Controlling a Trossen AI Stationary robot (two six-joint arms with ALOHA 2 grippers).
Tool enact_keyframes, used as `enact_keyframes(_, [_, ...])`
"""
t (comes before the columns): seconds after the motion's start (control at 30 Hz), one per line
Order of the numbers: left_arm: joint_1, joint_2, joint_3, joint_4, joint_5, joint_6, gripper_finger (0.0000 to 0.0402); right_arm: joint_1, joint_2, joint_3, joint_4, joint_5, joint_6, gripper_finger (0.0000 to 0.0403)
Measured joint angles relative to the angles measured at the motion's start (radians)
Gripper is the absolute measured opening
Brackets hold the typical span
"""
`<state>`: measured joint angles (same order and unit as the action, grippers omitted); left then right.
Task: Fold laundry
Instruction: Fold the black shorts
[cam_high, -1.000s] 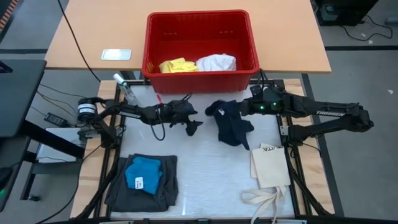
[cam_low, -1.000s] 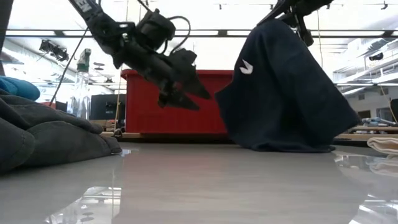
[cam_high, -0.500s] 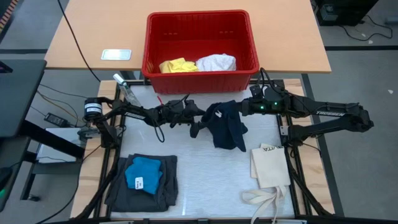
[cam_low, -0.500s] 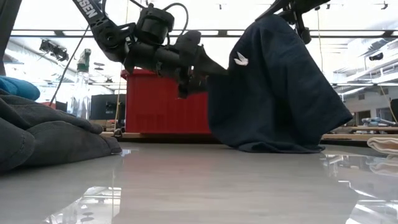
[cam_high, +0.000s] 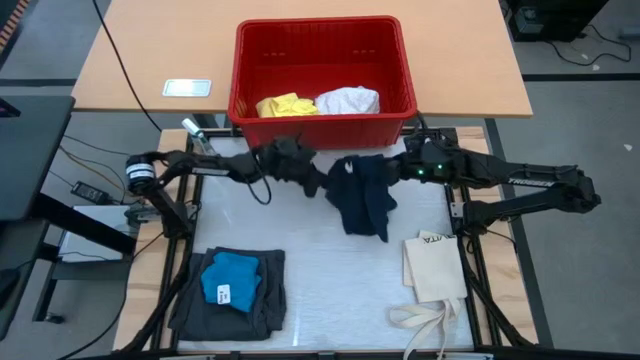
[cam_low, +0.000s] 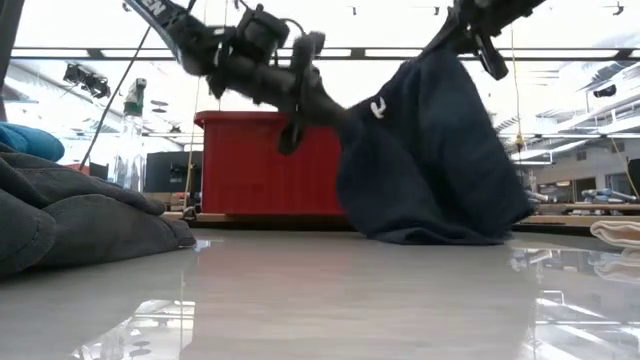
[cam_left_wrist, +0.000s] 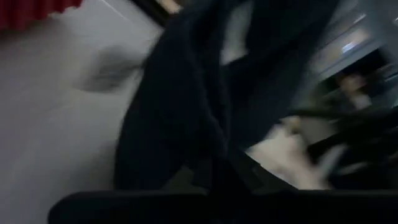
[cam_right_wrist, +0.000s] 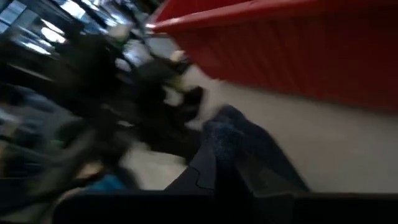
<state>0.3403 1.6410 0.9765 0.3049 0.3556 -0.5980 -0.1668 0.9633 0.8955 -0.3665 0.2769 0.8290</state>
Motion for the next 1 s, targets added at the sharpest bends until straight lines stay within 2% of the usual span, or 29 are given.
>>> enact_keyframes(0.1, [0.016, -0.031, 0.070, -0.069, 0.070, -0.118, 0.0015, 0.000, 0.014, 0.000, -0.015, 0.038, -0.085, 0.0018])
enact_keyframes(0.23, [-0.014, -0.039, 0.147, -0.104, 0.072, -0.217, 0.0015, 0.027, 0.056, 0.000, 0.030, 0.023, -0.184, 0.0021])
enact_keyframes(0.43, [-0.057, -0.039, 0.195, -0.138, -0.053, -0.286, 0.0015, 0.110, 0.137, 0.000, 0.076, 0.057, -0.223, 0.0044])
enact_keyframes(0.63, [-0.064, -0.031, 0.197, -0.193, -0.172, -0.352, 0.0014, 0.161, 0.213, 0.000, 0.197, 0.088, -0.282, 0.0082])
enact_keyframes(0.9, [-0.097, -0.017, 0.197, -0.252, -0.179, -0.385, 0.0014, 0.166, 0.314, 0.000, 0.239, 0.128, -0.254, 0.0156])
enact_keyframes(1.0, [-0.104, -0.017, 0.197, -0.295, -0.178, -0.386, 0.0014, 0.169, 0.321, 0.000, 0.233, 0.178, -0.206, 0.0160])
